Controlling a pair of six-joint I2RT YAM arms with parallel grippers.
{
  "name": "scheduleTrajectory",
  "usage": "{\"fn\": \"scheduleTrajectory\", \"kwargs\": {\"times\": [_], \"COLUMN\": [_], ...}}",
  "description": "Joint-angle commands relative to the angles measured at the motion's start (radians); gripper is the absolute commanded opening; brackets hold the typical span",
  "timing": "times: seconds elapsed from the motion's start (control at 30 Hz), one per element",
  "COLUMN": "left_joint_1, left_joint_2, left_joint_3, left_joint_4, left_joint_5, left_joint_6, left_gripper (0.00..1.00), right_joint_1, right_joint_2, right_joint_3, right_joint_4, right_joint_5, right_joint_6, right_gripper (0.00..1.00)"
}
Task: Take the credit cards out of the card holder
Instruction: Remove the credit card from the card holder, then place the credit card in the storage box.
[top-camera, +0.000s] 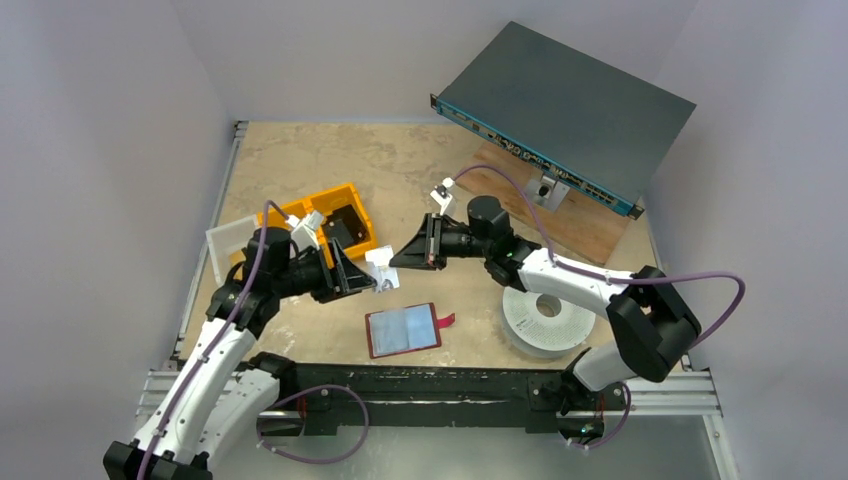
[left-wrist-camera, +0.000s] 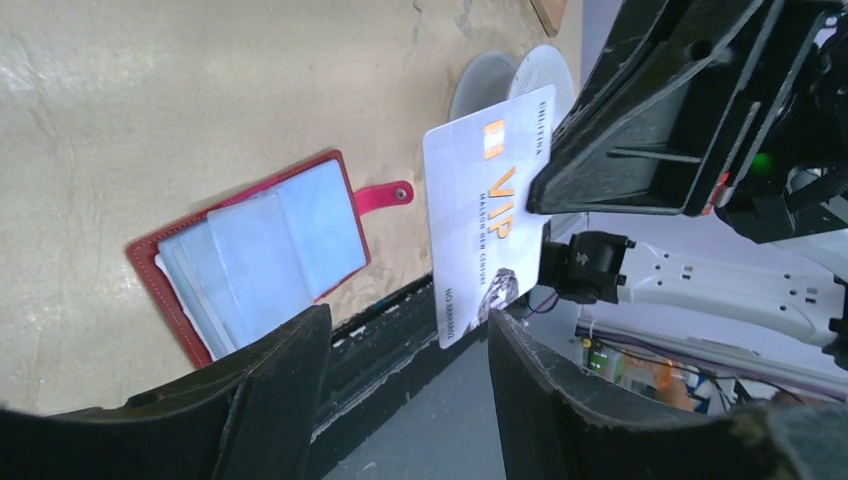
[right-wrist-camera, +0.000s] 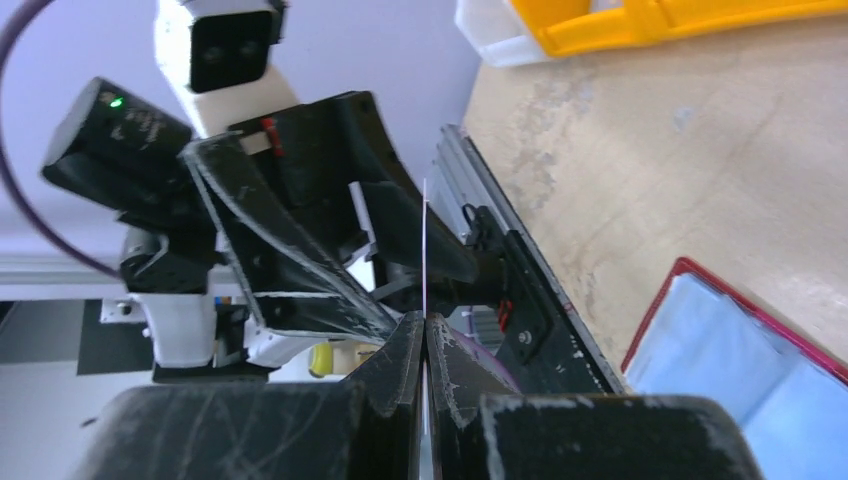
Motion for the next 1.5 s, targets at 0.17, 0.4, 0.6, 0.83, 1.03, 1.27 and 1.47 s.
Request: {"fn": "scheduleTrajectory", "kwargs": {"times": [0.17,0.4,0.6,0.83,1.03,1.27,1.47], "left_joint_1": [0.019,0.02,0.02,0.02,0.026,0.041,0.078], "left_joint_2": [0.006,0.0,-0.003,-0.009,0.028,0.215,0.453], "left_joint_3": [-0.061,-0.093,-0.105,-0.05,0.12,0.314,0.422], "left_joint_4": [0.258,0.307,0.289,0.126,-0.214,-0.438,-0.442], "left_joint_5": [0.205,0.221,0.196,0.062,-0.278,-0.769,-1.021], "left_joint_6": [-0.101,-0.138,-0.139,-0.072,0.028,0.092,0.134], "left_gripper": [0.51,0.2,0.0,0.0,0.0,0.0,0.0], "right_joint_1": [0.018,0.033,0.042,0.044,0.043,0.042,0.043], "right_joint_2": [0.019,0.036,0.03,-0.007,-0.051,-0.099,-0.14], "right_joint_3": [0.057,0.053,0.07,0.111,0.108,0.082,0.043], "right_joint_4": [0.143,0.161,0.065,-0.194,-0.358,-0.445,-0.459], "right_joint_5": [-0.071,-0.06,-0.016,0.097,0.208,0.293,0.313], "right_joint_6": [0.093,0.099,0.029,-0.141,-0.234,-0.295,-0.313], "right_gripper": [0.0,0.0,0.25,0.91,0.99,0.99,0.99]}}
